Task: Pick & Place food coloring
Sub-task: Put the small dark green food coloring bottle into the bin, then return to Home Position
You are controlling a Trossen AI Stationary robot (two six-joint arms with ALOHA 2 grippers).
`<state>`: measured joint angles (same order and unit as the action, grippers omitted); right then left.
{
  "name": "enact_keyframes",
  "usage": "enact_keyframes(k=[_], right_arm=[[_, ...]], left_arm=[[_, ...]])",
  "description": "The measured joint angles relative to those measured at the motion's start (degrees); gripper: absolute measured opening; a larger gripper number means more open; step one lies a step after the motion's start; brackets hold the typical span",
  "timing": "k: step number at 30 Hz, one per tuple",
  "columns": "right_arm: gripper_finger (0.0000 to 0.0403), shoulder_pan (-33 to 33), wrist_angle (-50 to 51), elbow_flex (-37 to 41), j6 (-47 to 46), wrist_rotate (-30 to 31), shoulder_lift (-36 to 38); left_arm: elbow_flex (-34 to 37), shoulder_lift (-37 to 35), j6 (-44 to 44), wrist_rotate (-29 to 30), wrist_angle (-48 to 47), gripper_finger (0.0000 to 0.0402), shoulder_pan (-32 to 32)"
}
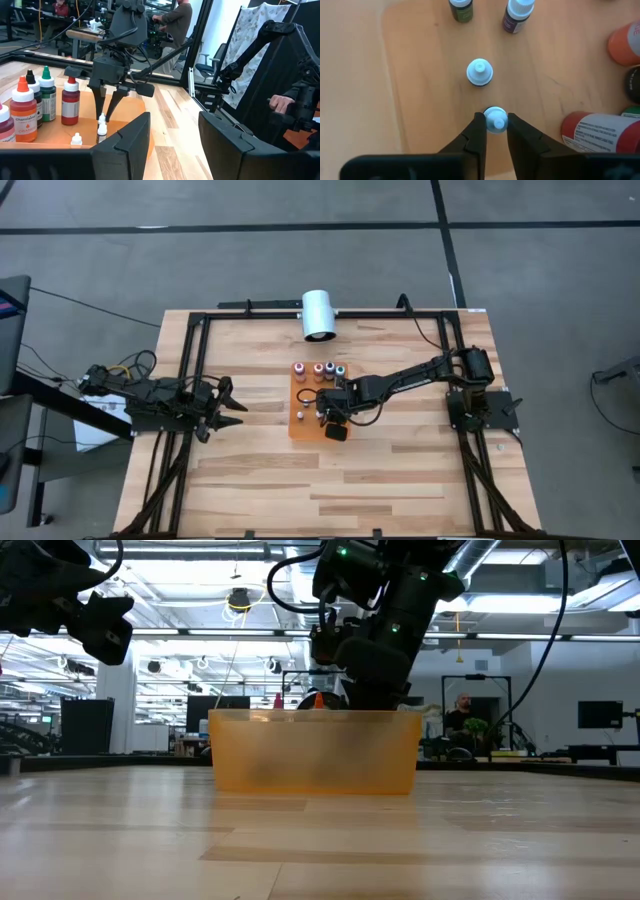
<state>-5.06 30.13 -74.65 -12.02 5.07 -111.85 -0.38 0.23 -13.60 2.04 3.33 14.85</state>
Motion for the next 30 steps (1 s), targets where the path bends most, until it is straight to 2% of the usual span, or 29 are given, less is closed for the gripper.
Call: enact_keyframes(k=[11,21,30], right_arm=[[0.0090,0.00,0.24,0.04,1.62,-1.30,0.00],[0.0149,1.38,0.51,-0.07,1.62,-4.80,0.44],[0.0169,1.84,11.46,-5.87,1.78,-5.71,1.20]], left_arm=[[0.00,0.00,-0.01,0.07,0.00,0.0160,0.01],[0.00,0.00,-0.01,0.07,0.00,0.0160,0.01],[0.00,0.00,0.02,0.07,-0.01,0.0160,0.02]])
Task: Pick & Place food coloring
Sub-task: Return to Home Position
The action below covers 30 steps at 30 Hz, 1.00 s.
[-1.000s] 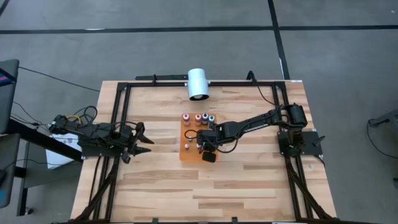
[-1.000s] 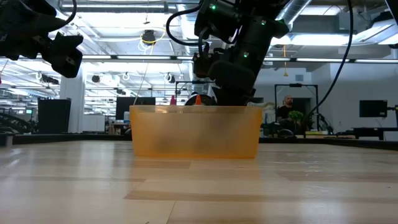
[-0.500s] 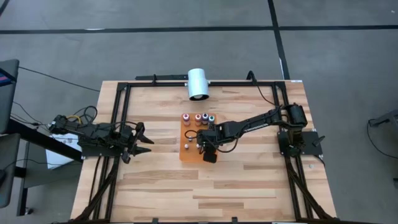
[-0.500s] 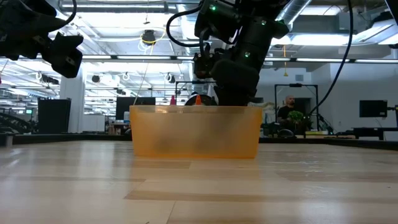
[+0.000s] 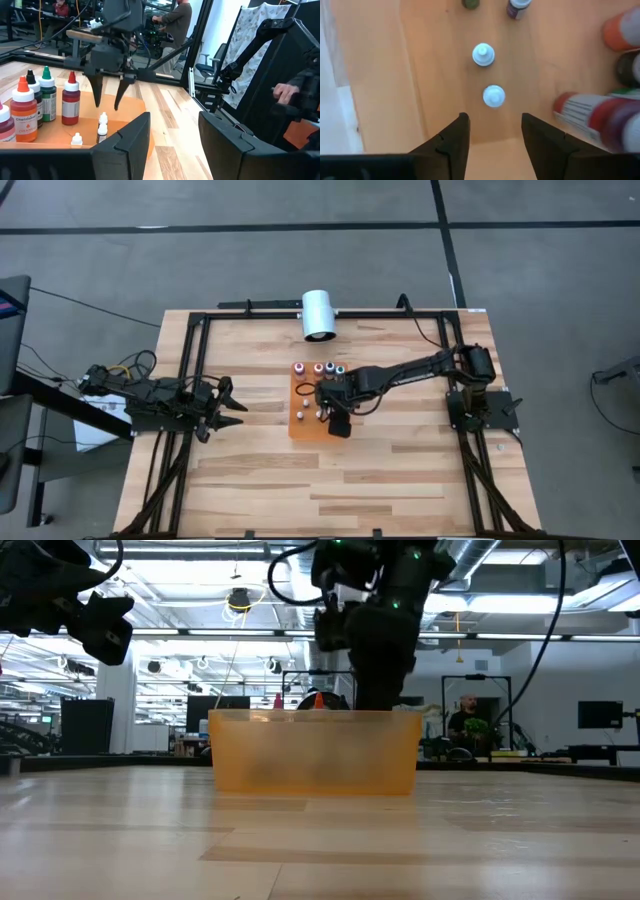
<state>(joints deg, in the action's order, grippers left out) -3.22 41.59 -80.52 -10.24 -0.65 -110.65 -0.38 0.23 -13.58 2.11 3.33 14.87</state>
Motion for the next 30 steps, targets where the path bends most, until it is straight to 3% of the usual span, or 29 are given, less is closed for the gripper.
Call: enact_keyframes(k=[11,20,26,30], right_arm=[[0.0145,-2.44,13.64,-11.33,9.05,0.86,0.09],[0.0137,-1.28,13.67,-10.77,7.33,3.99,0.87],[0.0142,-0.66,12.96,-10.46,8.56,3.98,5.87],[0.0143,-0.45,7.57,-5.03,7.40,5.47,11.51]], left_arm=[[0.00,0.00,0.00,-0.36,0.01,0.0160,0.00],[0.00,0.00,-0.66,-0.39,-0.01,0.0160,-0.01],[0.00,0.02,-4.11,-0.37,-1.02,0.0160,-0.02],[0.01,0.02,-6.25,-0.74,-1.08,0.0160,-0.01]])
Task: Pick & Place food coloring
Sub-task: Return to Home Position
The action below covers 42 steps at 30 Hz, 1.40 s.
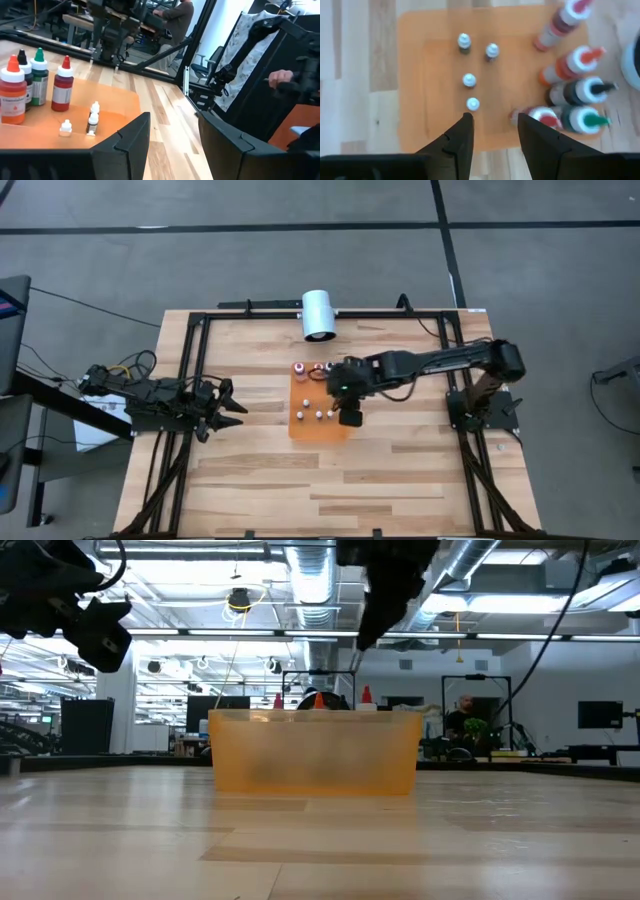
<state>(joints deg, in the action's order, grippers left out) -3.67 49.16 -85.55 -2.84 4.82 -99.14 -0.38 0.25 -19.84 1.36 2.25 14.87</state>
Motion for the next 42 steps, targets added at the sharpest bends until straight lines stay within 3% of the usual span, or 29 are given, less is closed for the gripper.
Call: enact_keyframes(k=[11,20,28,35,42], right_arm=[[0.0139,-0.55,-13.13,26.28,-10.84,1.48,19.72],[0.0139,-3.78,-19.29,40.70,-15.25,6.71,38.72],[0.0139,-6.15,-28.41,52.24,-16.26,7.32,54.18],[0.0143,-6.79,-38.78,62.03,-16.15,7.19,60.96],[0.0139,-6.33,-41.54,68.30,-17.15,7.15,64.99]], left_arm=[[0.01,0.02,4.89,-0.06,0.62,0.0160,0.01],[0.01,0.00,7.52,-0.47,5.04,0.0160,-0.01],[0.01,0.02,7.17,3.52,5.50,0.0160,-0.01],[0.01,0.02,6.45,3.80,7.29,0.0160,-0.01],[0.01,0.01,5.21,3.85,8.19,0.0160,-0.01]])
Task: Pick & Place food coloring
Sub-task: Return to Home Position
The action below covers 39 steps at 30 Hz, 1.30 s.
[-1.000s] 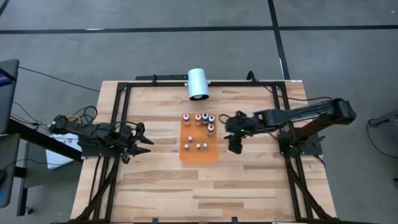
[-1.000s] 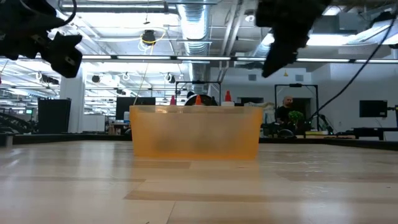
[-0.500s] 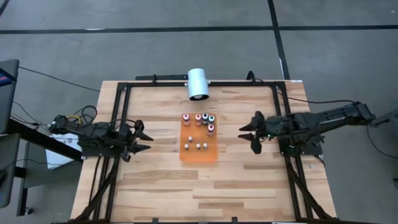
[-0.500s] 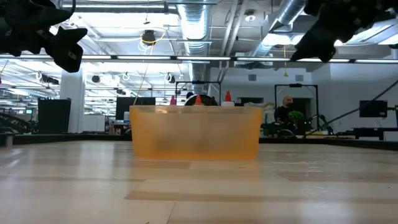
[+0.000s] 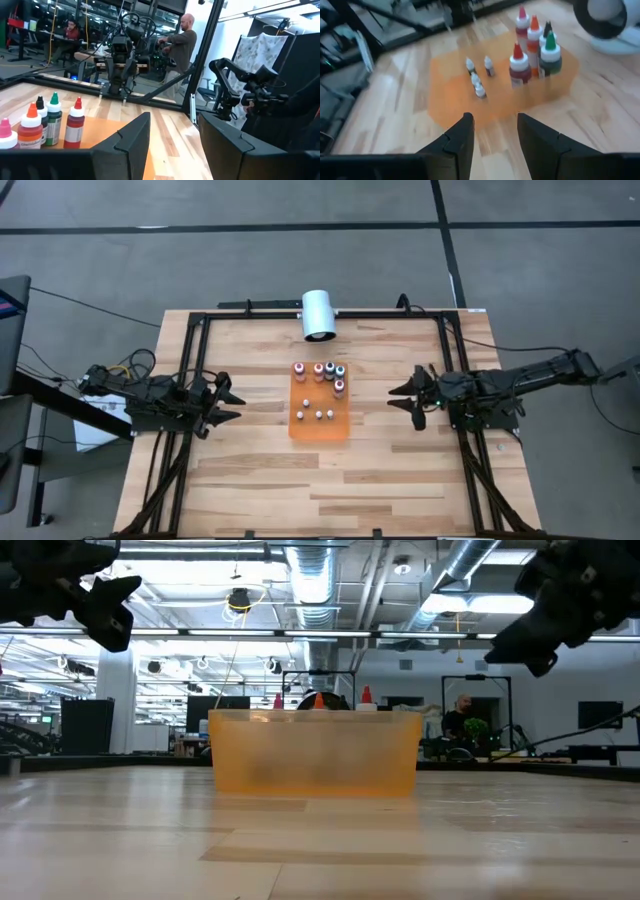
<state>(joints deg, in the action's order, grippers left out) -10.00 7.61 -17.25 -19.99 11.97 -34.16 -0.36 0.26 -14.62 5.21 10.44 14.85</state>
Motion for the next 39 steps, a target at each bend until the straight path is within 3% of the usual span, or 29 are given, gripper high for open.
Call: enact_keyframes(k=[13,19,30,39], right_arm=[[0.0137,0.00,-0.41,8.06,0.26,-0.02,23.11],[0.0135,0.00,5.98,8.88,0.37,-0.02,34.15],[0.0137,-0.11,6.01,9.19,5.23,-0.02,34.04],[0.0137,0.00,8.21,9.22,5.46,2.91,34.04]], left_arm=[[0.00,0.02,0.17,-0.02,0.04,0.0160,0.00],[0.00,0.02,1.35,-0.06,0.22,0.0160,0.01],[0.00,-0.02,10.14,-2.93,3.04,0.0160,0.00],[0.00,-0.01,5.49,1.68,-2.63,0.0160,-0.81]])
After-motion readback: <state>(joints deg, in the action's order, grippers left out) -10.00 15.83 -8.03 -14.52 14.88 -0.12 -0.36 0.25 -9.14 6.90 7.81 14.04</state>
